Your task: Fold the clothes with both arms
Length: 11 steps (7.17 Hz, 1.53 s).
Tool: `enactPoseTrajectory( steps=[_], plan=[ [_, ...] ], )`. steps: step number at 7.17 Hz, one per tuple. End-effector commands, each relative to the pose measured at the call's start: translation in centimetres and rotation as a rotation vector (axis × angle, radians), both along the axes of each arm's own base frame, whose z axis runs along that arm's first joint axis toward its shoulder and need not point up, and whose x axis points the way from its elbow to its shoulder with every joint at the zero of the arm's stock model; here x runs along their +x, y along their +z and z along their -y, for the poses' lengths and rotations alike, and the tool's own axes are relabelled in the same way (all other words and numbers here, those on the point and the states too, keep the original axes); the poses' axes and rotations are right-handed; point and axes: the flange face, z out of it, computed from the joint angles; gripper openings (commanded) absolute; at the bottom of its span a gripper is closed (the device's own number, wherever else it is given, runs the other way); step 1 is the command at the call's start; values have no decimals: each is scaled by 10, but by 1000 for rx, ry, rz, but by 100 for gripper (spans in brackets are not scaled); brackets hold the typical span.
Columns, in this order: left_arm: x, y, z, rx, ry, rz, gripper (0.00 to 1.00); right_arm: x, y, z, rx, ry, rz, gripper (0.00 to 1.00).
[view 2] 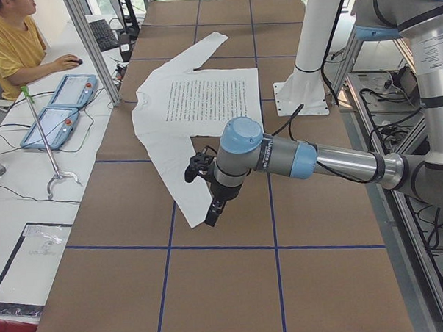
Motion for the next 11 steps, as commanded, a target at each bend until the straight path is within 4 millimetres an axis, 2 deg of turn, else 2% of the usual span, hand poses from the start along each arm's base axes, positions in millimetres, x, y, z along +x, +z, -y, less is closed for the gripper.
enactPoseTrajectory(
  steps=[1, 2, 3, 4, 5, 6, 7, 8, 9, 10, 11],
  plan=[
    [-2, -30, 25, 172, -10, 10, 100, 9, -30, 34, 84, 51, -127, 100],
    [-4, -37, 38, 220, -24, 8, 100, 8, -27, 35, 78, 41, -109, 100],
    [-4, -39, 39, 210, -39, -3, 100, 1, -17, 26, 42, 10, -23, 100],
    [-3, -37, 39, 206, -39, -8, 100, -4, -18, 26, 40, -16, 38, 100],
    [-3, -38, 39, 207, -38, -8, 100, -21, -16, 29, 16, 1, 62, 100],
    [-3, -40, 38, 211, -37, -9, 100, -59, -11, 29, -10, 26, 96, 100],
    [-4, -41, 37, 215, -38, -9, 100, -87, 14, 25, -6, 65, 126, 100],
    [-4, -42, 37, 219, -37, -8, 100, -114, 54, 19, -3, 104, 174, 100],
    [-4, -43, 37, 222, -36, -9, 100, -137, 77, 13, 2, 152, 231, 98],
    [-4, -44, 37, 226, -36, -7, 100, -162, 103, 5, 26, 153, 218, 96],
    [-4, -44, 36, 226, -33, -7, 100, -171, 115, 1, 22, 142, 201, 92]
  ],
)
